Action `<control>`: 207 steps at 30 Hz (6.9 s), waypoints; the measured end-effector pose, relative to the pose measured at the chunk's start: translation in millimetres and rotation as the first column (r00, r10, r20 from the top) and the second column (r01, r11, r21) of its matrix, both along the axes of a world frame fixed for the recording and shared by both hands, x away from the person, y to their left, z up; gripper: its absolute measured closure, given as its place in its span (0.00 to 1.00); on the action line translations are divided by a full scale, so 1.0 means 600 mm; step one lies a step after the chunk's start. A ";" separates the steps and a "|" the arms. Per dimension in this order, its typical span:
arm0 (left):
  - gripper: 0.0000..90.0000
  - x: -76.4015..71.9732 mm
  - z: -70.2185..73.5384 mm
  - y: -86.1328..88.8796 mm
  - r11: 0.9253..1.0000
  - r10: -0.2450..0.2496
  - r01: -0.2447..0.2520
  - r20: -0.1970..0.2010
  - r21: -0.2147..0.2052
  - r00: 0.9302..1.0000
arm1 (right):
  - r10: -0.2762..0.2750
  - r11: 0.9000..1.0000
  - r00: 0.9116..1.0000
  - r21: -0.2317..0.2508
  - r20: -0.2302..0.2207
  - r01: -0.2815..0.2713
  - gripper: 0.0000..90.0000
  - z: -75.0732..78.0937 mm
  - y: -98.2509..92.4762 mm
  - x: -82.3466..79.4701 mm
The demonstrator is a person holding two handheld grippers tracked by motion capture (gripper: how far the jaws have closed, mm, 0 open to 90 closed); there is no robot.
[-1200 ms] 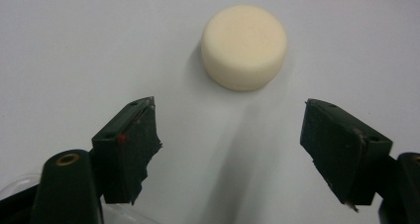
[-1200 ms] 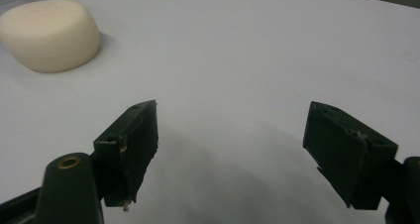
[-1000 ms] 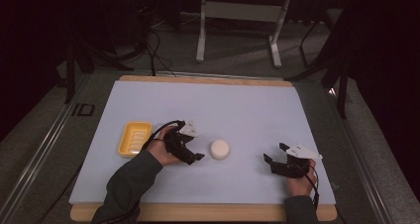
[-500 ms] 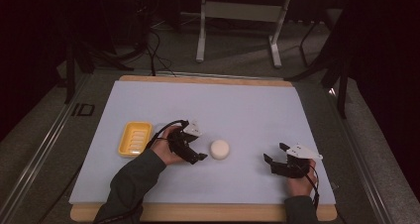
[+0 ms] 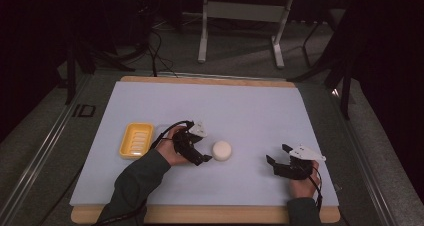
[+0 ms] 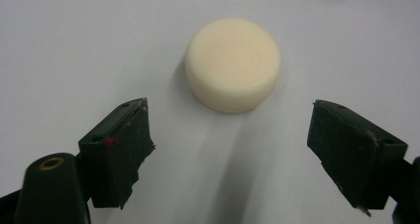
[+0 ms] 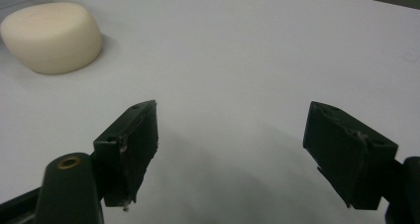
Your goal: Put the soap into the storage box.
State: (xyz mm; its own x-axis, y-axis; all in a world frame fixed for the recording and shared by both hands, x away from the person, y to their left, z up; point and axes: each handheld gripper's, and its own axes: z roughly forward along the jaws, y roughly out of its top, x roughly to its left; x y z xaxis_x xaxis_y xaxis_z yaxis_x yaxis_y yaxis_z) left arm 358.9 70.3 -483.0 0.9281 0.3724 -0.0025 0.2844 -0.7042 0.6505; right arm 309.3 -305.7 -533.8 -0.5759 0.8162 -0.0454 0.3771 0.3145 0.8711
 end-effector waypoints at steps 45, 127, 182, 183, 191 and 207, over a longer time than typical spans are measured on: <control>0.16 0.021 -0.027 -0.050 0.999 -0.040 0.041 -0.049 0.005 0.998 | 0.010 1.000 1.000 -0.003 -0.004 -0.010 0.24 0.000 0.000 0.001; 0.27 0.040 -0.059 -0.116 0.985 -0.071 0.076 -0.034 0.157 0.997 | 0.014 1.000 1.000 -0.003 -0.003 -0.014 0.24 0.000 0.001 0.000; 0.28 0.032 -0.015 -0.065 0.986 -0.035 0.041 -0.035 0.162 0.999 | 0.014 1.000 1.000 0.001 -0.001 -0.014 0.24 0.000 0.000 0.000; 0.28 0.032 -0.014 -0.063 0.986 -0.032 0.038 -0.034 0.163 0.999 | 0.014 1.000 1.000 0.001 -0.001 -0.014 0.24 0.000 0.000 0.000; 0.28 0.031 -0.005 -0.049 0.986 -0.014 0.018 -0.021 0.165 1.000 | 0.012 1.000 1.000 0.003 -0.001 -0.012 0.24 0.000 0.000 0.000; 0.28 0.032 0.011 -0.022 0.988 0.006 -0.004 -0.012 0.157 1.000 | 0.012 1.000 1.000 0.004 0.000 -0.012 0.24 0.000 0.000 0.000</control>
